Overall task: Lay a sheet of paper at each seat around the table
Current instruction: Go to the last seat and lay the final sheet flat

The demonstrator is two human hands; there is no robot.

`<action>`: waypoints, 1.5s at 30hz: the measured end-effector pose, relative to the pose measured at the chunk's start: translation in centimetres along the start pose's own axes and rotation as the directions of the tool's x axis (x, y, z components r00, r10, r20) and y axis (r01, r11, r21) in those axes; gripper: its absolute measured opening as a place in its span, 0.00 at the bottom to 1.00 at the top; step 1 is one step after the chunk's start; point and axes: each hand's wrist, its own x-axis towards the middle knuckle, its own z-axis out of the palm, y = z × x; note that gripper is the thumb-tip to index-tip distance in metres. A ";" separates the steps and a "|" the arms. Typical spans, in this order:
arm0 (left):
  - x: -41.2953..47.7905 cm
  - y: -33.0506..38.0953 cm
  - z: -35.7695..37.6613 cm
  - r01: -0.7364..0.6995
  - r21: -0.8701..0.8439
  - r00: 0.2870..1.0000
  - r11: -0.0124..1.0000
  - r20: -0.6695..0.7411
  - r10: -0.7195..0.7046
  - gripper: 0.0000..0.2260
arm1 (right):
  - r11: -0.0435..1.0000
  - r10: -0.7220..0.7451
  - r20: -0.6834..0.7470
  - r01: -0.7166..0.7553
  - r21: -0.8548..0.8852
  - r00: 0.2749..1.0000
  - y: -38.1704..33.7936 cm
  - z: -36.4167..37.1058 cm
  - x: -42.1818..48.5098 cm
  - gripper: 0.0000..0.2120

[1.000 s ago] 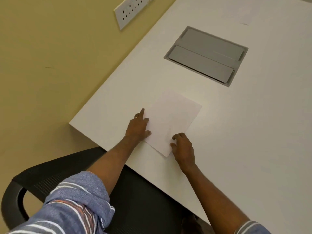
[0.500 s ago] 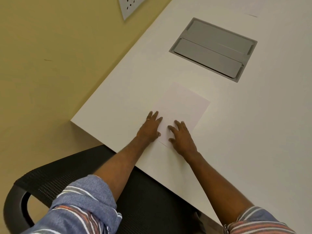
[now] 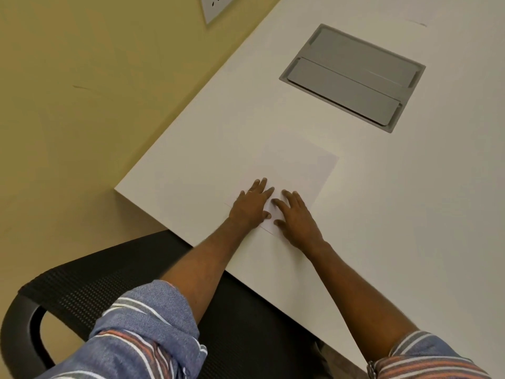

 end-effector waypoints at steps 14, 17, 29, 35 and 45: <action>0.5 1.3 -0.4 0.052 -0.028 0.997 0.998 0.052 -0.051 0.38 | 1.000 0.004 0.017 -0.004 -0.002 1.000 0.3 0.0 0.0 0.30; 0.6 1.4 -0.4 0.048 -0.025 0.997 0.999 0.058 -0.046 0.39 | 1.000 0.011 0.010 -0.011 -0.013 1.000 0.3 0.1 -0.2 0.30; 0.4 1.6 0.0 0.078 -0.057 0.996 0.995 0.045 -0.075 0.38 | 0.999 -0.039 0.050 0.039 0.010 0.998 0.9 -0.5 -0.1 0.32; 0.6 1.5 0.2 0.078 -0.057 0.996 0.995 0.051 -0.075 0.38 | 0.999 -0.033 0.049 0.034 -0.010 0.998 0.8 -0.4 0.0 0.32; -0.1 1.4 -0.2 0.065 -0.055 0.996 0.996 -0.058 -0.068 0.28 | 0.992 -0.085 -0.003 0.084 -0.098 0.996 0.0 -1.5 -0.1 0.30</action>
